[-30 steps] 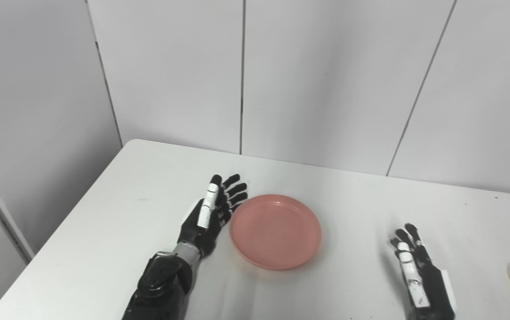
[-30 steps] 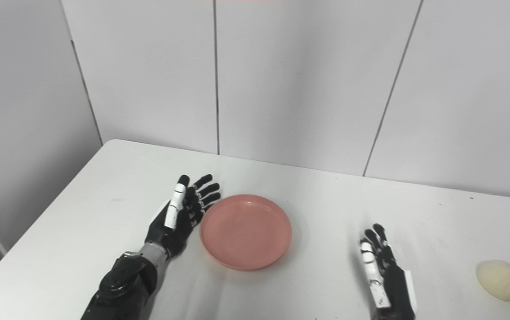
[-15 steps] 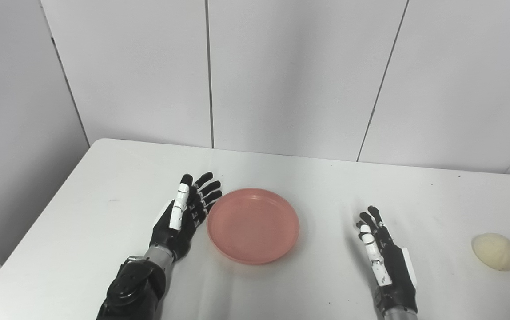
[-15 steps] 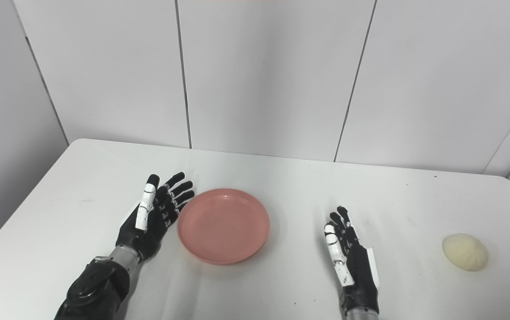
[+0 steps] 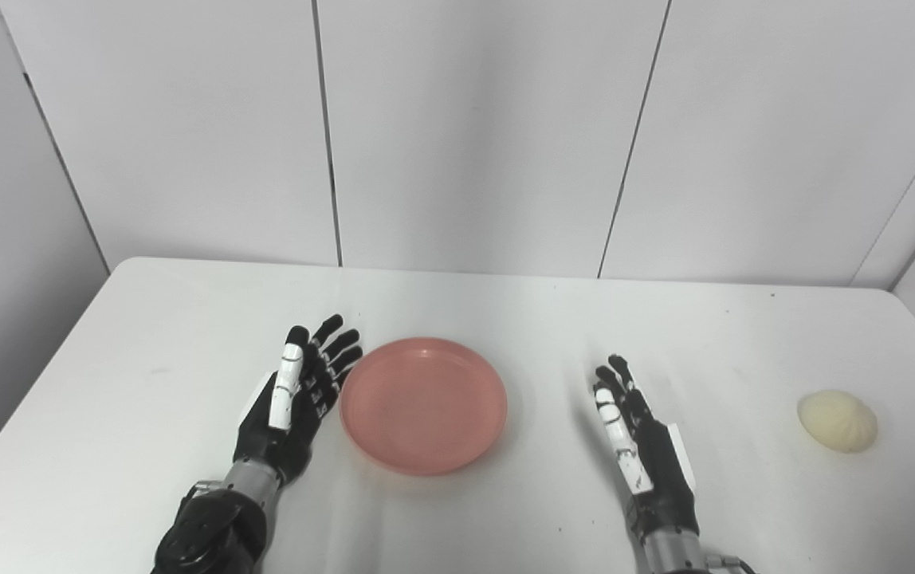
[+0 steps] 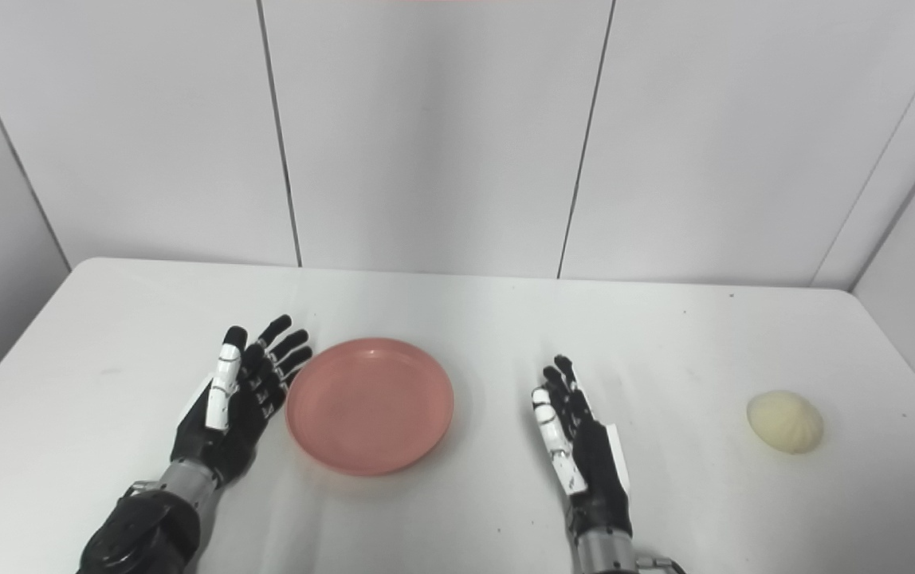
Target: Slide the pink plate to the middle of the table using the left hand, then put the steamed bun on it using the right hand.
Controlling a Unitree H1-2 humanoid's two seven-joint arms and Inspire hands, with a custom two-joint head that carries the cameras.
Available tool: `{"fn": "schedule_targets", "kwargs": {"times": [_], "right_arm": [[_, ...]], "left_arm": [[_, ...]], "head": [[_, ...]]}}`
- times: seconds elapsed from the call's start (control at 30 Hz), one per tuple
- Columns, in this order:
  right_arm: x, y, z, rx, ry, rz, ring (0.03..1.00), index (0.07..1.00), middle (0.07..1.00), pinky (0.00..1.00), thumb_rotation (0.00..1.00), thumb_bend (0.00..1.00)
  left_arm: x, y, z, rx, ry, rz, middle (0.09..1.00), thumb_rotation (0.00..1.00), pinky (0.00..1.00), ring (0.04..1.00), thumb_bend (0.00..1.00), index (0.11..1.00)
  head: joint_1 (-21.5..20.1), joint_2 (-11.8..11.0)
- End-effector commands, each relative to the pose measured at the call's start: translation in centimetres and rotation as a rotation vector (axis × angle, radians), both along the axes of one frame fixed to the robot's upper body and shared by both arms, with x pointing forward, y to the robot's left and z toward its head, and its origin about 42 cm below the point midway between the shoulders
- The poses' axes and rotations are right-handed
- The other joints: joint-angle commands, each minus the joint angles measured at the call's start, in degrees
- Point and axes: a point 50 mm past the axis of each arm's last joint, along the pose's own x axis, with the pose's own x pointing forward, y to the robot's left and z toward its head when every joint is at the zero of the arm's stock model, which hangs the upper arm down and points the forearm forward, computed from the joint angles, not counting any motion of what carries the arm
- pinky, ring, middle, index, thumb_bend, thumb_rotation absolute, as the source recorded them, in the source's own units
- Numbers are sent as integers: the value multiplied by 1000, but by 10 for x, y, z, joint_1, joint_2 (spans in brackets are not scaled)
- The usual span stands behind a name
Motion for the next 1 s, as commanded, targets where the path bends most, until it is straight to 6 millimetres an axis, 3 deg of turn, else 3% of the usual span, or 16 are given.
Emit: {"fn": "schedule_targets", "kwargs": {"times": [0.0, 0.97], "right_arm": [[4, 4, 11, -4, -61, 2, 921, 945, 921, 991, 786, 552], [7, 1, 5, -13, -62, -4, 908, 941, 916, 968, 781, 563]], "left_arm": [[-4, -7, -2, -15, -2, -16, 943, 987, 939, 945, 808, 940], [2, -34, -12, 10, -1, -96, 989, 1000, 1000, 995, 775, 990]], "head": [[-1, 0], [-15, -11]]}}
